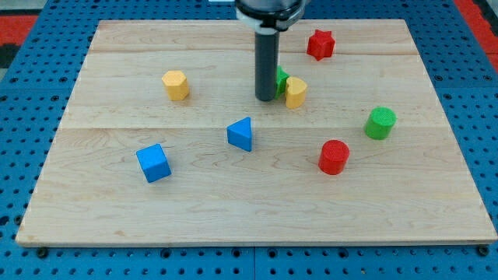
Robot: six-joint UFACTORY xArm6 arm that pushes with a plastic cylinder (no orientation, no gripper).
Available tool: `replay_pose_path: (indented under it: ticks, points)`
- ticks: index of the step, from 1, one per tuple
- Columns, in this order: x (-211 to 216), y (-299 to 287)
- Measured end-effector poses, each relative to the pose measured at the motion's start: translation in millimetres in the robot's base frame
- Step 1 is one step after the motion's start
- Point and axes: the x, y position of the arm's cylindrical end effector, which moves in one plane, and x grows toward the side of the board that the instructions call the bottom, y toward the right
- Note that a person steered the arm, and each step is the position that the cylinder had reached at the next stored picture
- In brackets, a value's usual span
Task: Push the green star closer to the yellow heart
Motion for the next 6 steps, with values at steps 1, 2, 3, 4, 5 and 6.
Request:
replay_pose_path:
  ticks: [1,2,3,4,5,6]
  points:
    - [-27.1,-44.6]
    - [-38.1,-83.2]
    - [-49.8,-83.3]
    - [-50.4,-82.4]
    - [-55.3,-82.0]
    - [-56.2,-83.3]
